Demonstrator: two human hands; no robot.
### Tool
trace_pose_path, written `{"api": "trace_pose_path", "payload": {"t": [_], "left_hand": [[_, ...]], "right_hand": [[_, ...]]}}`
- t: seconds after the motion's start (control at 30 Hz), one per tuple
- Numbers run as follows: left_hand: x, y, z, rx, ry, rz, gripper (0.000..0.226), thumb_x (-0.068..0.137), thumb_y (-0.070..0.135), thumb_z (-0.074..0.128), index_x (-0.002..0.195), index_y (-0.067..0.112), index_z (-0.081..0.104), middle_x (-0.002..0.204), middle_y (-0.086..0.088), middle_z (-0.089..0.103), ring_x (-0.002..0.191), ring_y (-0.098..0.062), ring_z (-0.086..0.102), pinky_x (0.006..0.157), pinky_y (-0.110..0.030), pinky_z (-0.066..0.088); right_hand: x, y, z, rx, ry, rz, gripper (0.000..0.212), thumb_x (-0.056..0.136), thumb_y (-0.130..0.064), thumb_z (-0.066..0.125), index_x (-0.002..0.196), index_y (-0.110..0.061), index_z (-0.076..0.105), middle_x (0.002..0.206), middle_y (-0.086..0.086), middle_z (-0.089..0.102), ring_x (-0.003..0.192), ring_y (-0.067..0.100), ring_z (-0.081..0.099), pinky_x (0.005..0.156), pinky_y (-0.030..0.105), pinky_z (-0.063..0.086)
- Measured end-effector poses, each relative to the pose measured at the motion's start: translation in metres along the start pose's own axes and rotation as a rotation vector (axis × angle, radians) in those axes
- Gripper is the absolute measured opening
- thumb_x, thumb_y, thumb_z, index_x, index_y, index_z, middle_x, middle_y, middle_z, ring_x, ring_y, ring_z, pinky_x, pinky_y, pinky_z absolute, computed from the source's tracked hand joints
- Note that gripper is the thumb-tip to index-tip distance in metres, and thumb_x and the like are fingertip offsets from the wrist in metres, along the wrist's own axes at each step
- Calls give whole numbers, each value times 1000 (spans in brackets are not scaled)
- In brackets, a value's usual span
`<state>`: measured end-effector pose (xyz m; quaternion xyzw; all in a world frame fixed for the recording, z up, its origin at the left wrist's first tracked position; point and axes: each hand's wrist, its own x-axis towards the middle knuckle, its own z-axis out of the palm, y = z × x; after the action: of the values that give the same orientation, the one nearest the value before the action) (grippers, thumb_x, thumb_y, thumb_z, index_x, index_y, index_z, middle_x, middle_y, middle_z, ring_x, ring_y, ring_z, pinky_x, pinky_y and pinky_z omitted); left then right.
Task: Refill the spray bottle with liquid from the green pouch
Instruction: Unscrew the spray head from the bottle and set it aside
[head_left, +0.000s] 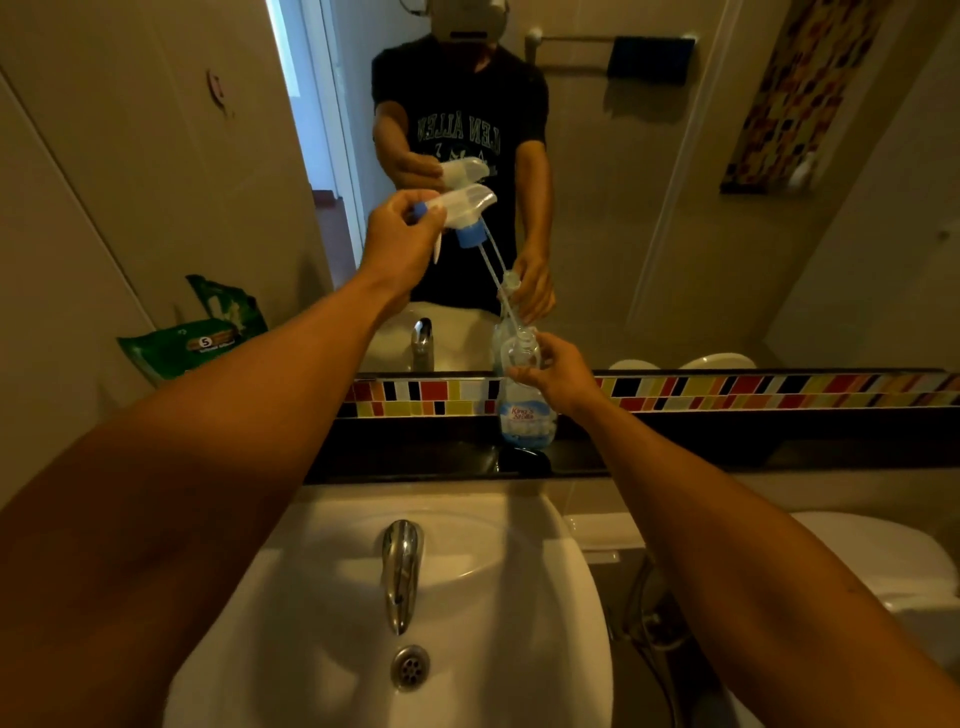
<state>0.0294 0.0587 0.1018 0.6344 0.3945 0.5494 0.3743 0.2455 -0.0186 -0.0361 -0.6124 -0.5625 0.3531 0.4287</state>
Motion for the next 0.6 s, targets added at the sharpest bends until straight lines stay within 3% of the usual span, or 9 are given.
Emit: {"api": "trace_pose_path", "payload": {"t": [0.17,0.3,0.4,0.6], "left_hand": [[5,12,-24,-16,53,6,21,97,20,61,118,14,64,94,5,63,79,-4,60,64,-11,50],[4,10,-38,-33,97,-10,19,98,19,61,117,16,63,96,2,63,79,-5,61,62,-9,51],[2,3,-50,-31,141,-28,29,98,21,62,124,9,65,105,-2,65,90,-9,64,69,-14,54],[-8,-11,-62,-7,206,-80,29,98,19,62,124,8,66,106,-2,64,83,-7,61,64,-12,53]], "right_hand": [[-6,0,-7,-40,24,10,53,95,-1,72,144,-11,54,121,-2,66,93,0,63,80,19,53],[-6,-1,-9,-60,51,16,53,93,-2,75,142,-10,57,119,-1,67,93,1,63,94,32,56],[-5,-4,-11,-62,62,15,51,93,-3,76,140,-9,58,121,3,69,94,2,65,90,31,57],[-5,-9,-11,-42,76,34,61,92,-7,77,147,-7,53,133,12,68,117,25,68,99,43,58]]}}
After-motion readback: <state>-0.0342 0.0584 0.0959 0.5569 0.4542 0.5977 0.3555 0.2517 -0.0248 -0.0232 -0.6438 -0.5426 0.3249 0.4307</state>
